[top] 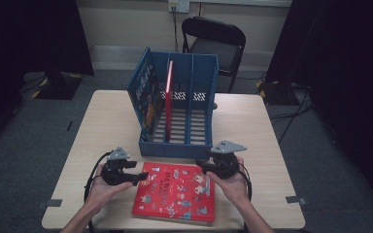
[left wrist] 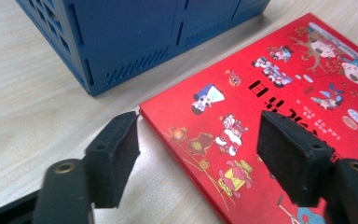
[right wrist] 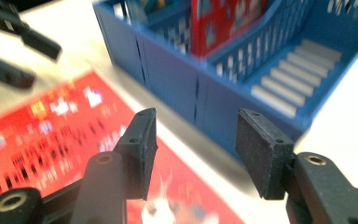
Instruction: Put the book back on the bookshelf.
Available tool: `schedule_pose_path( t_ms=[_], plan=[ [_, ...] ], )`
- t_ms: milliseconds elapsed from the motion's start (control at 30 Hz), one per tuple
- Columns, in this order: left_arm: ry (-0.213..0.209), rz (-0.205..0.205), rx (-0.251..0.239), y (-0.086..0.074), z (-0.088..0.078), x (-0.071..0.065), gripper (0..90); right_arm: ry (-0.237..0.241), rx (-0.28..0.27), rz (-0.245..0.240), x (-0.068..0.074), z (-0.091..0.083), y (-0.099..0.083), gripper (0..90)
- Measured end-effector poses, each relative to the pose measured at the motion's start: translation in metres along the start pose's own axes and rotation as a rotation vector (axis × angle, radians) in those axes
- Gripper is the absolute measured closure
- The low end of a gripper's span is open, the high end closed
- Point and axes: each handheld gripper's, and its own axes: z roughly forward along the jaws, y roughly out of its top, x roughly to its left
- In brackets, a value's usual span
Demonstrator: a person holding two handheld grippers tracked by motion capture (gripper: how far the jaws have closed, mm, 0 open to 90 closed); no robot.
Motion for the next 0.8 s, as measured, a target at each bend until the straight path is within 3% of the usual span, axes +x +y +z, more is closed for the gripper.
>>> schedule_pose_path(
  t_ms=[167,233,300,467,533,633,800],
  plan=[
    [-0.025,-0.024,0.012,-0.003,0.003,0.002,40.4,0.019,0.044,0.023,-0.005,0.012,-0.023,45.9],
    [-0.004,-0.015,0.012,-0.003,0.004,0.000,41.0,0.029,0.064,0.022,-0.006,0.019,-0.026,45.1],
    [-0.035,-0.036,0.021,-0.002,0.007,-0.002,41.1,0.030,0.070,0.021,-0.007,0.023,-0.028,44.4],
    [-0.012,-0.010,0.052,-0.003,0.013,-0.008,45.7,0.032,0.098,-0.015,0.000,0.037,-0.035,41.9],
    [-0.007,-0.021,0.069,-0.006,0.017,-0.007,45.7,0.042,0.107,-0.022,0.002,0.043,-0.035,40.6],
    [0.001,-0.023,0.073,-0.007,0.020,-0.006,44.4,0.063,0.099,0.002,0.000,0.046,-0.035,38.7],
    [0.002,-0.038,0.065,-0.007,0.019,-0.004,51.8,0.079,0.100,0.016,0.000,0.045,-0.037,38.7]
  ],
)
